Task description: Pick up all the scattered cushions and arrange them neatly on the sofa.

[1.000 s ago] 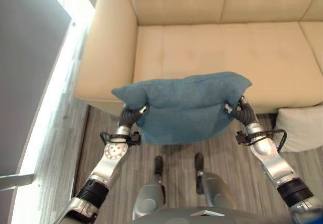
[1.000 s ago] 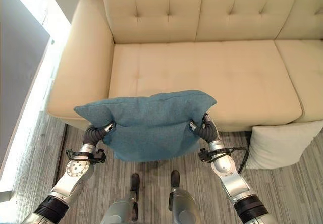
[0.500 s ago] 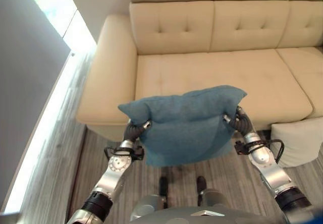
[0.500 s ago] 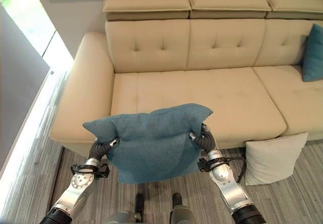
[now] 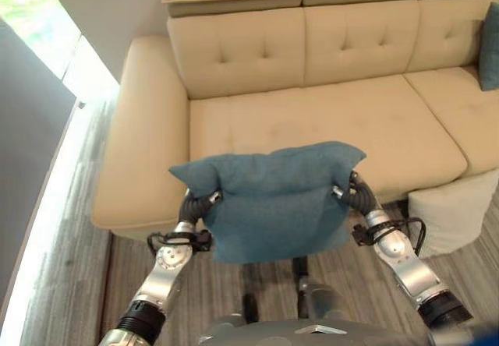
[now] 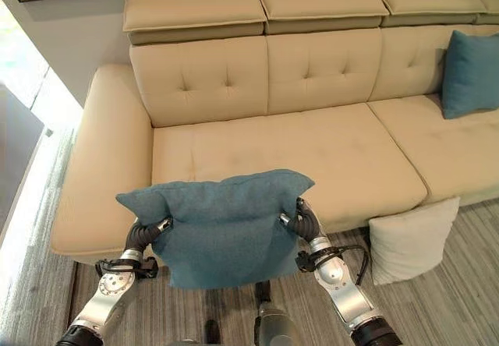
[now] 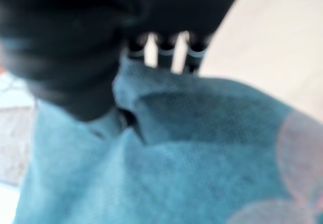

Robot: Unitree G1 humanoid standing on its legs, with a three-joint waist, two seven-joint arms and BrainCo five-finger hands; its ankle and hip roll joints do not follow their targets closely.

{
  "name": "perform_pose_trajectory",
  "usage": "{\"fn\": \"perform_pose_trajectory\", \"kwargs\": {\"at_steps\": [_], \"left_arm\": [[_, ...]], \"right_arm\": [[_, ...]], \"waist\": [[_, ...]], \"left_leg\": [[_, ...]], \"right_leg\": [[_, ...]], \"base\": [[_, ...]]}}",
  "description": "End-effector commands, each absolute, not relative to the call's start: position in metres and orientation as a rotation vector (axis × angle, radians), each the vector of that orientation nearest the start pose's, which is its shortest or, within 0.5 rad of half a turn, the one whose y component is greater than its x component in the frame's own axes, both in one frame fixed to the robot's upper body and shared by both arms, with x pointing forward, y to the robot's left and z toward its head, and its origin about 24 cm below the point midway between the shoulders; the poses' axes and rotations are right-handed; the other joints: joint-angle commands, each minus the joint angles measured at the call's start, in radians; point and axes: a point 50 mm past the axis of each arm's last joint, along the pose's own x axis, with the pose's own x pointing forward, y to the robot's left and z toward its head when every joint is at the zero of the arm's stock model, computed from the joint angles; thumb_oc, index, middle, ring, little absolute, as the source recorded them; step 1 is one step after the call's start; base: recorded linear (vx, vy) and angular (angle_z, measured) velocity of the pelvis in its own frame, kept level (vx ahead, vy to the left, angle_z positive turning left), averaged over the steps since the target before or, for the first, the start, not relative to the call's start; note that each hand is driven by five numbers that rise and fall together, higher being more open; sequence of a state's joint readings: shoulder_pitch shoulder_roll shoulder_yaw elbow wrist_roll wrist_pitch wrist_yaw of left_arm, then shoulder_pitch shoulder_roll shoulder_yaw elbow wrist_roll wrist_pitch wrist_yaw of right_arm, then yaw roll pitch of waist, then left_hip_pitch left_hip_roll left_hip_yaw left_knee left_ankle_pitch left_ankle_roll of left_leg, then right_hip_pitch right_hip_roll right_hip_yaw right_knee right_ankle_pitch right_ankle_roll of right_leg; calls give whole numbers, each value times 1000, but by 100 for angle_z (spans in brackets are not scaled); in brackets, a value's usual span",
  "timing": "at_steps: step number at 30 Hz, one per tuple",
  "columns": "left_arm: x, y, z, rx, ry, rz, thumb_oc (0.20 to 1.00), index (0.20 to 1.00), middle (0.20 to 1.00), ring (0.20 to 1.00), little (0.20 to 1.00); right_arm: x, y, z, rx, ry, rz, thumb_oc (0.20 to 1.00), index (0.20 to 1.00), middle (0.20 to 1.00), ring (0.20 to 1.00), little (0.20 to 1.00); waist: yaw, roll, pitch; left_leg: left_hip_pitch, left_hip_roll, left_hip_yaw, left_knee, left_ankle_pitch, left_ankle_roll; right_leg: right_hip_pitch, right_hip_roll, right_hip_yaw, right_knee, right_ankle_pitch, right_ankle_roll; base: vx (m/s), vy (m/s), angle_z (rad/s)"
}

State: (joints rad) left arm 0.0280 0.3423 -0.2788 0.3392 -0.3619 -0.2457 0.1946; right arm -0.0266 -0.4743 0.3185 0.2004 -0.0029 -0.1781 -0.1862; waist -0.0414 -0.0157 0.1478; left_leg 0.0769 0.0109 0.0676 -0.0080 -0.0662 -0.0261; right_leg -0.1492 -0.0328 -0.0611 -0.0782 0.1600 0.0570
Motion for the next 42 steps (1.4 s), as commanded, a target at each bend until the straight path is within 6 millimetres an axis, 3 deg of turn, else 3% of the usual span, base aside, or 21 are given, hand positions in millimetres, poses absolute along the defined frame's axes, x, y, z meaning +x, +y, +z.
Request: {"fn": "perform_pose_trajectory", "kwargs": {"at_steps": [1, 4, 5, 9, 14, 16, 19, 22, 26, 29, 37, 40, 42], "left_arm": [[261, 166, 25, -19, -53, -48, 200, 200, 200, 200, 200], [260, 164, 24, -30, -44, -50, 200, 200, 200, 200, 200], [257, 167, 20, -27, -29, -40, 200, 200, 200, 200, 200], [256, 169, 20, -18, -27, -28, 200, 200, 200, 200, 200], [253, 172, 21, -22, -33, -29, 200, 200, 200, 200, 200], [253, 174, 25, -28, -45, -25, 200, 200, 200, 200, 200], [256, 176, 30, -12, -67, -26, 200, 200, 200, 200, 200], [256, 177, 32, 4, -73, -29, 200, 200, 200, 200, 200], [255, 184, 32, 21, -77, -15, 200, 200, 200, 200, 200], [256, 186, 31, 16, -70, 5, 200, 200, 200, 200, 200], [259, 180, 34, -12, -83, 19, 200, 200, 200, 200, 200], [286, 169, 62, -12, -184, 20, 200, 200, 200, 200, 200], [310, 161, 89, 6, -270, 24, 200, 200, 200, 200, 200]], "right_arm": [[261, -185, 68, -435, -242, 94, 200, 200, 200, 200, 200], [260, -186, 67, -429, -235, 90, 200, 200, 200, 200, 200], [261, -186, 68, -429, -236, 83, 200, 200, 200, 200, 200], [263, -187, 68, -428, -240, 68, 200, 200, 200, 200, 200], [262, -185, 65, -399, -225, 66, 200, 200, 200, 200, 200], [263, -179, 66, -394, -228, 82, 200, 200, 200, 200, 200], [267, -173, 71, -392, -254, 93, 200, 200, 200, 200, 200], [267, -172, 71, -383, -257, 97, 200, 200, 200, 200, 200], [270, -171, 72, -394, -256, 107, 200, 200, 200, 200, 200], [270, -171, 70, -405, -250, 111, 200, 200, 200, 200, 200], [268, -184, 70, -439, -234, 68, 200, 200, 200, 200, 200], [288, -182, 93, -430, -311, 31, 200, 200, 200, 200, 200], [310, -166, 115, -407, -383, 42, 200, 200, 200, 200, 200]], "waist": [[-7, -46, -1], [-5, -53, 4], [4, -55, -4], [29, -42, -8], [31, -46, -39], [47, -49, -34], [54, -48, -15], [49, -44, -4], [43, -39, -6], [23, -44, 4], [22, -44, -48], [15, -34, -50], [14, -32, -32]], "left_leg": [[-128, 14, -50, 281, 76, -60], [-160, 16, -53, 286, 75, -52], [-192, -1, -44, 127, 72, -30], [-244, 13, -27, -27, 198, -49], [-187, 1, 1, -30, 159, -25], [-165, -13, 19, 2, 114, 4], [-136, -25, 38, 17, 74, 41], [-118, -24, 40, 20, 58, 47], [-76, -22, 43, -6, 40, 38], [-52, -24, 22, -4, 25, 28], [-5, -5, -2, -69, 45, -7], [-21, 4, -16, -79, 52, -22], [-50, 11, -14, -79, 62, -28]], "right_leg": [[65, -19, -16, 86, -114, 21], [94, -15, -28, 76, -132, 13], [129, -14, -33, 58, -152, 23], [175, 9, -31, 41, -178, 27], [212, -25, -24, 62, -208, 49], [185, -72, -19, 181, -209, 85], [108, -116, -24, 343, -146, 109], [67, -109, -2, 396, -143, 104], [19, -109, -38, 246, -132, 94], [10, -99, 10, 140, -91, 106], [144, -94, -55, 12, -92, 95], [150, -87, -86, -6, -104, 87], [127, -85, -90, -9, -98, 86]], "base": [[87, -193, 84], [150, -110, 54], [275, -14, 6], [246, 43, 23], [261, 174, -28], [258, 294, -52], [112, 190, -40], [61, 87, -33], [122, 16, 2], [141, -52, -5], [119, -102, 26], [32, -85, 46], [-73, -29, 9]]}}
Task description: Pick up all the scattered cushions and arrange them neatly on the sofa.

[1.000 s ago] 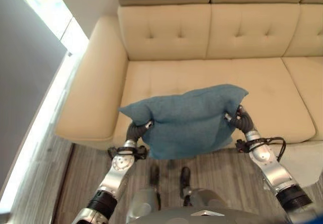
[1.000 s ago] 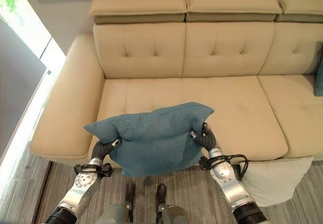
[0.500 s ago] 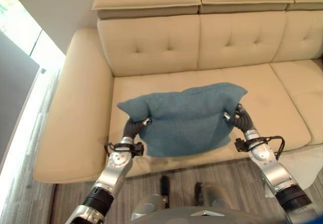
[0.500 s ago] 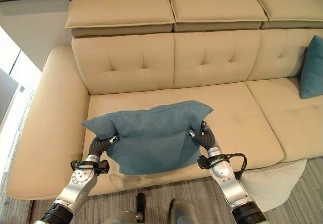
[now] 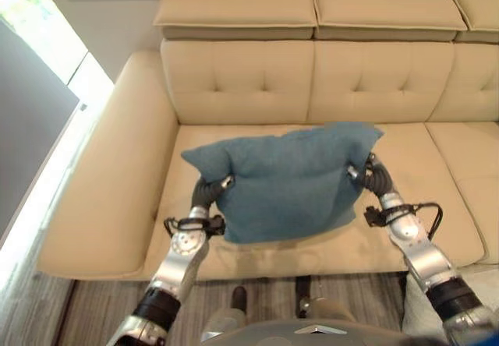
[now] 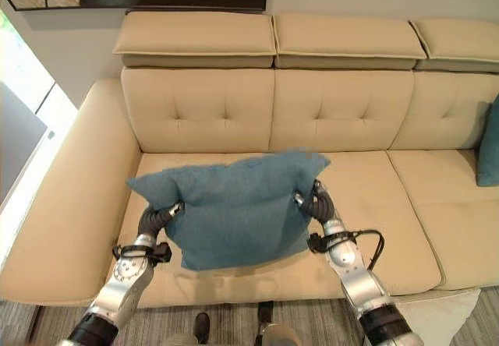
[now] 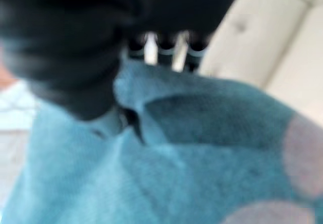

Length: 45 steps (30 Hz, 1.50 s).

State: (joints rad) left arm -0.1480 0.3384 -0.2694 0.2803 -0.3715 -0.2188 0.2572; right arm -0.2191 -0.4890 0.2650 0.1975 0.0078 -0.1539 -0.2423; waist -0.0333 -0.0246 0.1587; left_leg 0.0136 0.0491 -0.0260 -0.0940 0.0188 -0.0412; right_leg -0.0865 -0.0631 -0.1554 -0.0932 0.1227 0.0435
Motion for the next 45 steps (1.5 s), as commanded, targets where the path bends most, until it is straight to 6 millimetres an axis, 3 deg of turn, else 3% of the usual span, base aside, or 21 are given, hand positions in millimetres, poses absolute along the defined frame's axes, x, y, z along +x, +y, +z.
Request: {"fn": "perform_pose_trajectory", "kwargs": {"at_steps": [1, 5, 9, 11, 12, 17, 19, 28, 29, 30, 31, 32, 39, 42, 43, 45], "left_arm": [[310, 161, 90, 6, -272, 24, 200, 200, 200, 200, 200], [351, 149, 155, 20, -444, 38, 200, 200, 200, 200, 200], [370, 146, 210, 61, -579, 69, 200, 200, 200, 200, 200], [382, 150, 257, 110, -672, 112, 200, 200, 200, 200, 200], [384, 150, 266, 115, -691, 118, 200, 200, 200, 200, 200], [388, 155, 301, 159, -753, 150, 200, 200, 200, 200, 200], [388, 153, 306, 160, -763, 147, 200, 200, 200, 200, 200], [401, 161, 301, 179, -681, 196, 200, 200, 200, 200, 200], [402, 162, 301, 178, -670, 204, 235, 235, 235, 235, 235], [404, 161, 299, 180, -657, 202, 529, 529, 529, 529, 529], [405, 160, 313, 252, -672, 211, 1000, 1000, 1000, 1000, 1000], [406, 160, 317, 267, -673, 218, 1000, 1000, 1000, 1000, 1000], [404, 183, 359, 373, -687, 325, 1000, 1000, 1000, 1000, 1000], [400, 202, 370, 382, -686, 383, 1000, 1000, 1000, 1000, 1000], [396, 218, 377, 380, -683, 424, 1000, 1000, 1000, 1000, 1000], [393, 229, 379, 367, -675, 454, 1000, 1000, 1000, 1000, 1000]], "right_arm": [[310, -166, 116, -407, -385, 42, 200, 200, 200, 200, 200], [348, -145, 172, -447, -519, 45, 200, 200, 200, 200, 200], [372, -136, 218, -473, -599, 2, 200, 200, 200, 200, 200], [384, -127, 257, -501, -670, -30, 200, 200, 200, 200, 200], [385, -124, 265, -498, -686, -33, 200, 200, 200, 200, 200], [390, -123, 290, -532, -730, -66, 200, 200, 200, 200, 200], [392, -123, 297, -578, -737, -66, 200, 200, 200, 200, 200], [402, -126, 312, -687, -709, -90, 200, 200, 200, 200, 200], [404, -129, 310, -700, -695, -102, 200, 200, 200, 200, 200], [405, -130, 311, -736, -692, -111, 200, 200, 200, 200, 200], [408, -139, 315, -781, -673, -158, 536, 536, 536, 536, 536], [410, -142, 316, -784, -662, -174, 1000, 1000, 1000, 1000, 1000], [416, -176, 325, -812, -556, -321, 1000, 1000, 1000, 1000, 1000], [413, -202, 332, -810, -519, -407, 1000, 1000, 1000, 1000, 1000], [409, -221, 339, -820, -497, -472, 1000, 1000, 1000, 1000, 1000], [406, -231, 343, -822, -490, -502, 1000, 1000, 1000, 1000, 1000]], "waist": [[5, -23, -41], [1, -21, 2], [4, -20, 7], [5, -22, 1], [7, -24, 4], [6, -21, -5], [9, -21, 0], [23, -29, 37], [21, -29, 38], [21, -29, 42], [23, -20, 53], [23, -17, 57], [20, 0, 63], [16, 12, 61], [13, 20, 57], [12, 23, 57]], "left_leg": [[13, -27, 80, 7, -22, -13], [-107, -20, 72, 7, 12, -20], [-216, -24, 68, 7, 41, -26], [-291, -20, 64, 7, 57, -35], [-308, -21, 60, 7, 64, -38], [-380, -22, 57, 7, 75, -44], [-403, -25, 50, 7, 77, -42], [-493, -29, 33, 7, 100, -38], [-501, -29, 31, 7, 102, -39], [-507, -30, 29, 7, 103, -39], [-527, -31, 25, 7, 107, -41], [-534, -32, 25, 7, 109, -42], [-546, -38, 19, 7, 113, -54], [-541, -45, 22, 7, 111, -64], [-542, -49, 24, 7, 113, -70], [-540, -50, 26, 7, 115, -73]], "right_leg": [[63, -55, 5, 6, -61, 99], [-61, -48, 17, 10, -30, 99], [-174, -46, 32, 11, 10, 105], [-244, -44, 41, 6, 30, 112], [-262, -42, 46, 6, 36, 114], [-340, -41, 58, 6, 51, 122], [-364, -41, 61, 6, 52, 123], [-458, -47, 65, 6, 69, 126], [-465, -46, 65, 6, 71, 126], [-471, -46, 64, 6, 70, 126], [-489, -46, 65, 6, 70, 127], [-496, -46, 64, 6, 72, 128], [-505, -44, 59, 6, 79, 134], [-500, -47, 55, 6, 82, 140], [-500, -51, 50, 6, 87, 144], [-497, -52, 47, 6, 89, 145]], "base": [[-102, -13, 0], [-192, -15, 1], [-113, 17, 4], [-47, 26, -3], [0, 0, 0], [22, 23, -4], [39, 35, -2], [19, 9, 2], [0, 0, 0], [0, 0, 0], [19, -7, 5], [13, 7, 10], [3, 1, 3], [0, 0, 0], [0, 0, 0], [0, 0, 0]]}}
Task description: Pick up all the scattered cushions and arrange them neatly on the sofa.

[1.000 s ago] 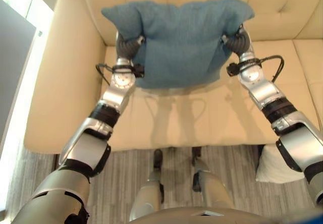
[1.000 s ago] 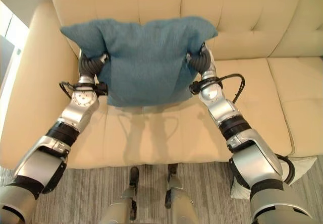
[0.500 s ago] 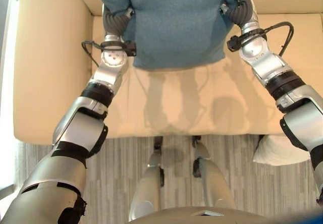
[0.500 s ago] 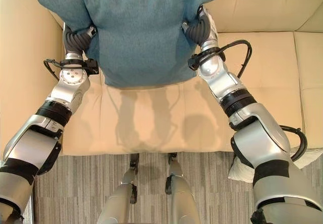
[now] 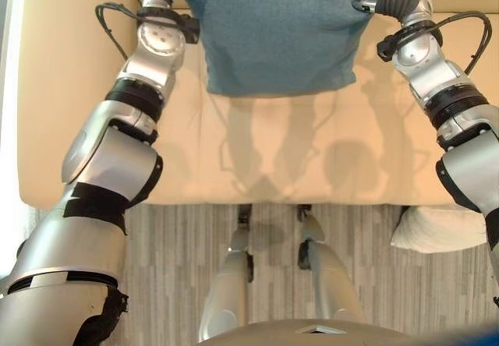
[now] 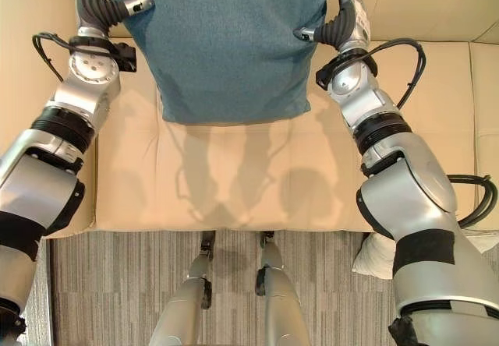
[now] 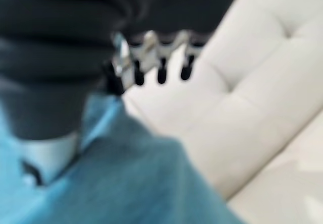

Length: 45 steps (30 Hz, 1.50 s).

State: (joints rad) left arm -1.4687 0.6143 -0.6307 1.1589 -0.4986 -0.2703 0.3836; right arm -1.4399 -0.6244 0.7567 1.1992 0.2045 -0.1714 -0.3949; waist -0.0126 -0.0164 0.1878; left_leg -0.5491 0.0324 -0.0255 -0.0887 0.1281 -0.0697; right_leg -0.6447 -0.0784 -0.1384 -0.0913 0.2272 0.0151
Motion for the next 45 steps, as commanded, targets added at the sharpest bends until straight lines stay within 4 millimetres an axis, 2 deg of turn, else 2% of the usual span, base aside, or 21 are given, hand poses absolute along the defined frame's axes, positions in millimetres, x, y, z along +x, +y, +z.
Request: {"fn": "perform_pose_trajectory", "kwargs": {"at_steps": [1, 2, 7, 12, 15, 17, 19, 20, 23, 24, 25, 26, 30, 31, 32, 34, 35, 37, 38, 43, 45], "left_arm": [[389, 248, 376, 345, -656, 487, 1000, 1000, 1000, 1000, 1000], [389, 248, 376, 345, -655, 487, 1000, 1000, 1000, 1000, 1000], [378, 279, 363, 370, -658, 497, 1000, 1000, 1000, 1000, 1000], [366, 269, 327, 350, -748, 383, 1000, 1000, 1000, 1000, 1000], [353, 261, 267, 307, -700, 279, 1000, 1000, 1000, 1000, 1000], [327, 251, 156, 179, -437, 195, 1000, 1000, 1000, 1000, 1000], [314, 252, 110, 184, -299, 206, 1000, 1000, 1000, 1000, 1000], [313, 252, 109, 184, -297, 205, 1000, 1000, 1000, 1000, 1000], [278, 252, 27, 120, -2, 224, 1000, 1000, 1000, 1000, 1000], [255, 249, -13, 141, 168, 205, 1000, 1000, 1000, 1000, 1000], [255, 249, -13, 142, 168, 205, 1000, 1000, 1000, 1000, 1000], [230, 248, -48, 129, 335, 208, 1000, 1000, 1000, 1000, 1000], [194, 235, -91, 226, 555, 127, 1000, 1000, 1000, 1000, 1000], [170, 231, -114, 290, 693, 104, 1000, 1000, 1000, 1000, 1000], [170, 231, -114, 290, 693, 104, 1000, 1000, 1000, 1000, 1000], [152, 230, -130, 321, 800, 105, 1000, 1000, 1000, 1000, 1000], [134, 230, -141, 339, 901, 102, 1000, 1000, 1000, 1000, 1000], [128, 231, -144, 327, 932, 118, 1000, 1000, 1000, 1000, 1000], [115, 236, -149, 313, 980, 148, 1000, 1000, 1000, 1000, 1000], [111, 242, -148, 340, 996, 135, 1000, 1000, 1000, 1000, 1000], [124, 245, -144, 345, 969, 149, 1000, 1000, 1000, 1000, 1000]], "right_arm": [[401, -248, 346, -807, -472, -546, 1000, 1000, 1000, 1000, 1000], [401, -248, 346, -807, -472, -546, 1000, 1000, 1000, 1000, 1000], [385, -300, 330, -717, -412, -622, 1000, 1000, 1000, 1000, 1000], [372, -317, 292, -665, -425, -586, 1000, 1000, 1000, 1000, 1000], [360, -316, 245, -676, -401, -499, 1000, 1000, 1000, 1000, 1000], [329, -313, 146, -664, -208, -366, 1000, 1000, 1000, 1000, 1000], [313, -311, 98, -594, -82, -351, 1000, 1000, 1000, 1000, 1000], [313, -311, 98, -595, -80, -351, 1000, 1000, 1000, 1000, 1000], [281, -299, 30, -577, 132, -282, 1000, 1000, 1000, 1000, 1000], [262, -289, -6, -532, 257, -254, 1000, 1000, 1000, 1000, 1000], [262, -289, -6, -532, 257, -254, 1000, 1000, 1000, 1000, 1000], [246, -282, -32, -489, 356, -232, 1000, 1000, 1000, 1000, 1000], [215, -273, -71, -480, 533, -181, 1000, 1000, 1000, 1000, 1000], [194, -268, -93, -475, 652, -160, 1000, 1000, 1000, 1000, 1000], [194, -268, -93, -475, 652, -160, 1000, 1000, 1000, 1000, 1000], [175, -265, -110, -475, 754, -150, 1000, 1000, 1000, 1000, 1000], [152, -266, -125, -515, 869, -130, 1000, 1000, 1000, 1000, 1000], [144, -268, -128, -484, 901, -151, 1000, 1000, 1000, 1000, 1000], [126, -270, -136, -487, 968, -150, 1000, 1000, 1000, 1000, 1000], [98, -273, -145, -478, 1069, -157, 1000, 1000, 1000, 1000, 1000], [98, -273, -145, -490, 1079, -144, 1000, 1000, 1000, 1000, 1000]], "waist": [[-9, 20, 25], [-9, 20, 25], [-4, 25, 12], [-5, 21, 13], [-7, 11, 10], [-10, -2, 15], [-14, -4, 14], [-14, -4, 14], [-20, -4, 5], [-25, 1, -1], [-25, 0, -2], [-27, 4, -16], [-33, 9, -32], [-37, 11, -41], [-37, 11, -41], [-41, 12, -54], [-42, 12, -70], [-43, 11, -77], [-42, 10, -88], [-53, -5, -85], [-52, -15, -83]], "left_leg": [[25, -34, 26, 1, 4, -45], [25, -34, 25, 1, 4, -45], [52, -37, 28, 1, -7, -40], [94, -38, 28, 1, -21, -34], [136, -38, 35, 1, -32, -31], [225, -32, 41, 1, -52, -31], [263, -31, 46, 1, -61, -29], [266, -31, 46, 1, -62, -29], [321, -30, 48, 1, -70, -24], [358, -23, 55, 1, -78, -22], [354, -25, 54, 1, -76, -22], [379, -20, 58, 1, -78, -18], [416, -13, 68, 1, -79, -16], [440, -7, 71, 1, -79, -18], [439, -7, 71, 1, -78, -18], [463, -3, 70, 1, -75, -21], [485, 4, 71, 1, -75, -24], [497, 7, 74, 1, -77, -25], [518, 14, 72, 1, -76, -27], [531, 40, 63, 1, -46, -51], [536, 40, 39, 13, -40, -47]], "right_leg": [[63, -38, 28, 4, -17, 174], [63, -38, 27, 4, -17, 174], [93, -40, 24, 4, -25, 172], [134, -42, 21, 4, -37, 166], [173, -44, 21, 4, -47, 159], [263, -44, 11, 4, -75, 151], [299, -47, 6, 4, -91, 150], [302, -47, 6, 4, -92, 150], [357, -45, 4, 4, -105, 145], [391, -42, 2, 4, -116, 142], [388, -43, 2, 4, -114, 143], [407, -38, 5, 4, -120, 140], [444, -27, 10, 4, -130, 137], [468, -22, 12, 4, -136, 134], [468, -22, 12, 4, -136, 134], [494, -16, 11, 4, -142, 129], [520, -10, 8, 4, -149, 124], [533, -7, 10, 4, -153, 121], [558, 1, 11, 4, -161, 116], [588, 28, 16, 4, -186, 100], [591, 32, 30, 4, -183, 100]], "base": [[0, 0, 0], [0, 0, 0], [10, 5, 5], [10, -2, 4], [30, -20, 3], [91, -69, 8], [25, -24, 4], [0, 0, 0], [59, -52, -1], [52, -51, -4], [37, -60, -1], [12, -48, -7], [7, -45, -13], [-9, -61, -9], [-10, -63, -3], [0, -66, -6], [-3, -88, -5], [-5, -77, -2], [-13, -65, -4], [-97, -101, 8], [-99, -34, 12]]}}
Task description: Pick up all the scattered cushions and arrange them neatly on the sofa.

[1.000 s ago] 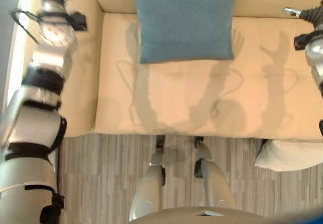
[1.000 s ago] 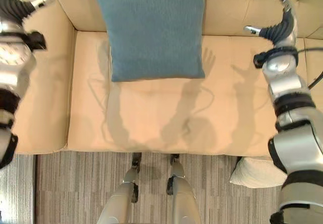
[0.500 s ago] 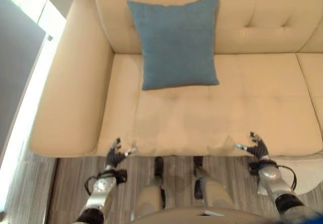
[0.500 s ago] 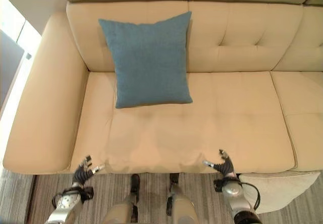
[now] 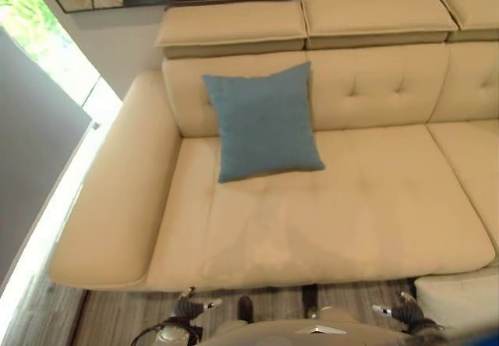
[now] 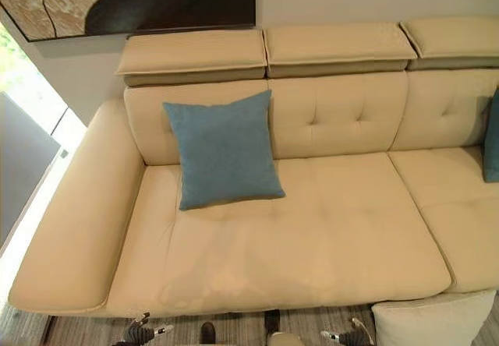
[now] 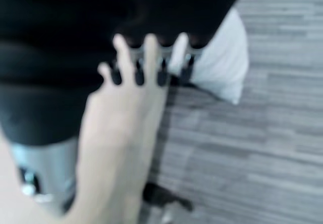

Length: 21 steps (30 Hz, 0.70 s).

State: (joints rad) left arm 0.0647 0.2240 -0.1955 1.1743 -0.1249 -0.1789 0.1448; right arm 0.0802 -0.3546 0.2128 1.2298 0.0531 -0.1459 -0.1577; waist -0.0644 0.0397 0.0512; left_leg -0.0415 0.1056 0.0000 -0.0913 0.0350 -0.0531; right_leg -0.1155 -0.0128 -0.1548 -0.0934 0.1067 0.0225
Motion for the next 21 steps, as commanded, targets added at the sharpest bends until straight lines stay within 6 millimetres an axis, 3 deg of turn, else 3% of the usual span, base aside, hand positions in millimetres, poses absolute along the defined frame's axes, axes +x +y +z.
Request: {"fn": "perform_pose_trajectory", "kwargs": {"at_steps": [1, 3, 4, 7, 9, 11, 14, 15, 17, 21], "left_arm": [[129, 244, -142, 336, 947, 152, 1000, 1000, 1000, 1000, 1000], [130, 240, -143, 302, 952, 154, 1000, 1000, 1000, 1000, 1000], [128, 238, -144, 299, 960, 149, 1000, 1000, 1000, 1000, 1000], [129, 233, -145, 305, 958, 121, 1000, 1000, 1000, 1000, 1000], [134, 229, -144, 313, 945, 97, 1000, 1000, 1000, 1000, 1000], [140, 231, -141, 316, 916, 100, 1000, 1000, 1000, 1000, 1000], [142, 234, -139, 314, 905, 116, 1000, 1000, 1000, 1000, 1000], [147, 236, -137, 319, 894, 126, 1000, 1000, 1000, 1000, 1000], [148, 238, -136, 347, 892, 108, 1000, 1000, 1000, 1000, 1000], [138, 242, -140, 369, 946, 90, 1000, 1000, 1000, 1000, 1000]], "right_arm": [[99, -275, -144, -498, 1088, -143, 1000, 1000, 1000, 1000, 1000], [101, -281, -142, -515, 1093, -143, 1000, 1000, 1000, 1000, 1000], [98, -282, -143, -518, 1109, -140, 1000, 1000, 1000, 1000, 1000], [99, -283, -142, -501, 1101, -153, 1000, 1000, 1000, 1000, 1000], [100, -282, -143, -498, 1110, -154, 1000, 1000, 1000, 1000, 1000], [116, -276, -141, -507, 1076, -138, 1000, 1000, 1000, 1000, 1000], [125, -270, -140, -509, 1053, -123, 1000, 1000, 1000, 1000, 1000], [131, -266, -139, -509, 1036, -115, 1000, 1000, 1000, 1000, 1000], [135, -262, -139, -512, 1027, -98, 1000, 1000, 1000, 1000, 1000], [126, -262, -143, -489, 1064, -113, 1000, 1000, 1000, 1000, 1000]], "waist": [[9, -81, 58], [16, -101, 54], [16, -101, 51], [1, -88, 46], [-3, -91, 46], [14, -97, 66], [27, -100, 75], [37, -99, 91], [53, -84, 105], [79, -52, 69]], "left_leg": [[17, -53, -45, 73, 24, -53], [17, -111, -142, 188, -67, -35], [29, -118, -166, 192, -74, -27], [48, -113, -152, 111, -66, -17], [67, -129, -140, 73, -88, 2], [66, -160, -116, 46, -86, 30], [73, -165, -86, 31, -82, 39], [61, -162, -65, 42, -78, 46], [40, -151, -43, 56, -55, 60], [29, -125, -14, 38, -30, 74]], "right_leg": [[56, -36, 57, 6, -55, 91], [38, -43, 99, 6, -31, 92], [28, -42, 111, 6, -21, 95], [-2, -40, 128, 6, 3, 106], [-25, -52, 143, 6, 30, 117], [-77, -70, 135, 6, 85, 158], [-101, -75, 117, 6, 101, 177], [-121, -84, 57, 50, 83, 173], [-107, -89, 19, 210, -1, 155], [-19, -97, -31, 356, -123, 108]], "base": [[-163, -8, -1], [-201, 55, -17], [-179, 132, -52], [-92, 118, -64], [-139, 197, 6], [-231, 214, -43], [-196, 132, -107], [-277, 91, -62], [-315, 100, -85], [-188, 43, -68]]}}
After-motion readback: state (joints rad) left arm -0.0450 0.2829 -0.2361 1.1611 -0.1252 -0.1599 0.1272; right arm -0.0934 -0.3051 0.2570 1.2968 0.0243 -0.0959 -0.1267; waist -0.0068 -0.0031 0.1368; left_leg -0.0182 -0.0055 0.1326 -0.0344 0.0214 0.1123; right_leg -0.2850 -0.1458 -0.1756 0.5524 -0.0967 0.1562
